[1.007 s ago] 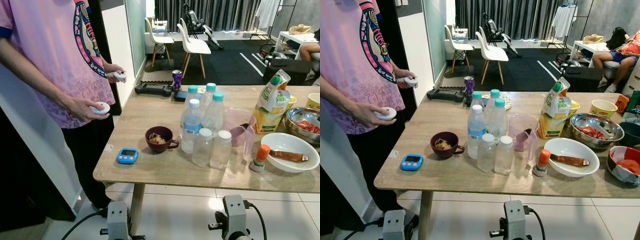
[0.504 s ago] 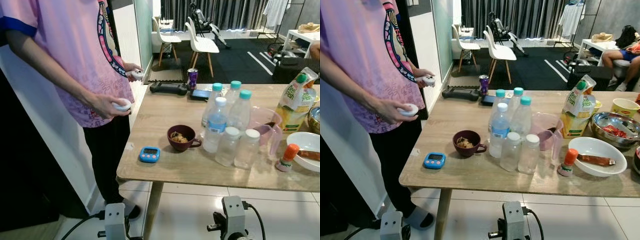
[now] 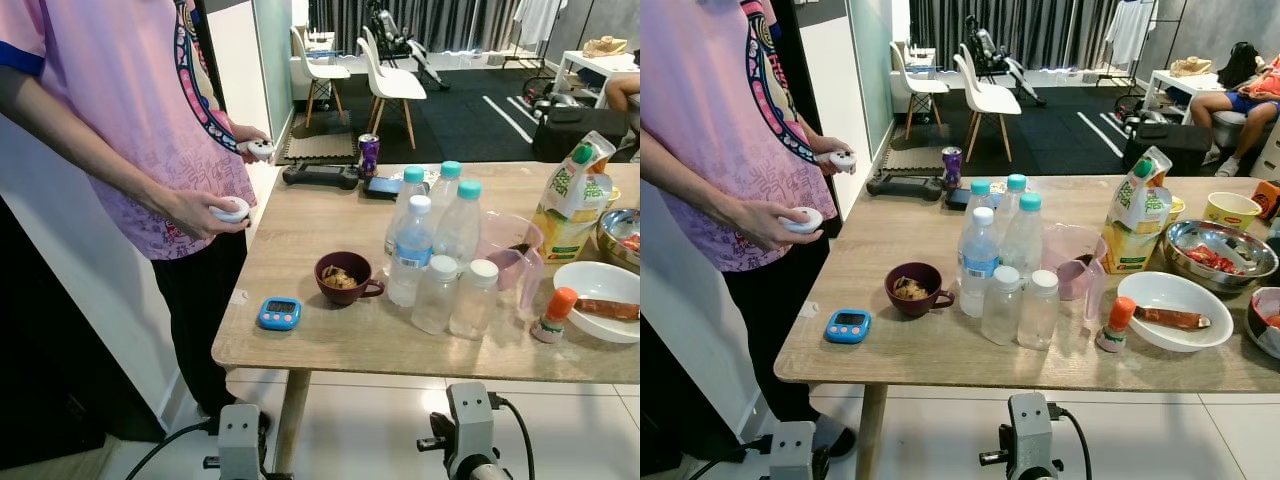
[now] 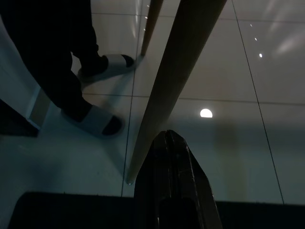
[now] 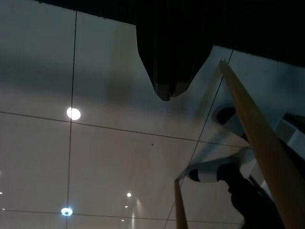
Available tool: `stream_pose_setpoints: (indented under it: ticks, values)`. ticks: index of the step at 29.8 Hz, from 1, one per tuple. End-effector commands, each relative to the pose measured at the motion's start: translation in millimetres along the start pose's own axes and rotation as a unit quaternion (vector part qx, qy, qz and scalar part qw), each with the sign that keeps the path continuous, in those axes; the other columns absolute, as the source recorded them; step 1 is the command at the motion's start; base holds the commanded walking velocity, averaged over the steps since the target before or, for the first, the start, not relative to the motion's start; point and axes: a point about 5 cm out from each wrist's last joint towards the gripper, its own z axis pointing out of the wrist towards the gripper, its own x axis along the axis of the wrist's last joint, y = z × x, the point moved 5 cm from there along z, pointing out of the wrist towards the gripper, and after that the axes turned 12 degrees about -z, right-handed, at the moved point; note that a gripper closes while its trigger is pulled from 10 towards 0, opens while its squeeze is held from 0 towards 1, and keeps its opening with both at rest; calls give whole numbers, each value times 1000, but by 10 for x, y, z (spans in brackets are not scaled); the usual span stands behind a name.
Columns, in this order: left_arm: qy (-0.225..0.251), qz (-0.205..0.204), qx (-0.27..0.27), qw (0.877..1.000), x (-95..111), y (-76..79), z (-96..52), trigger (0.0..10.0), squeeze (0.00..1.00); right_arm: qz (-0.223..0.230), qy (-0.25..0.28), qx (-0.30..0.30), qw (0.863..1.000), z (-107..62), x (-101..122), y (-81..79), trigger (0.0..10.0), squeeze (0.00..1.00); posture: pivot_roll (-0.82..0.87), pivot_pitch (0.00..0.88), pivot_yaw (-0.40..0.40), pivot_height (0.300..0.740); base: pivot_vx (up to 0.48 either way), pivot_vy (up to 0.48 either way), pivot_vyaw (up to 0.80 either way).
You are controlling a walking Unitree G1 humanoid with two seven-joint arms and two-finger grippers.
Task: Restocking fridge
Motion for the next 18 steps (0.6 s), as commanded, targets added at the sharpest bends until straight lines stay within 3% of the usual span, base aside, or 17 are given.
stream_pose_setpoints:
  ticks: [1, 14, 18]
  values:
    - [-18, -2, 16, 1000, -83, -89, -29, 10000, 0, -2, 0, -3, 1000, -11, -8, 30, 10000, 0, 13, 54, 6, 740, 0, 0, 0]
    - [-7, 12, 8, 1000, -44, -82, -29, 10000, 0, -2, -2, -4, 1000, -25, -32, 54, 10000, 0, 15, 44, 7, 740, 0, 0, 0]
    - [2, 20, -20, 1000, 1, 18, -19, 10000, 0, -2, 3, -3, 1000, -22, -11, 56, 10000, 0, 22, 43, 6, 740, 0, 0, 0]
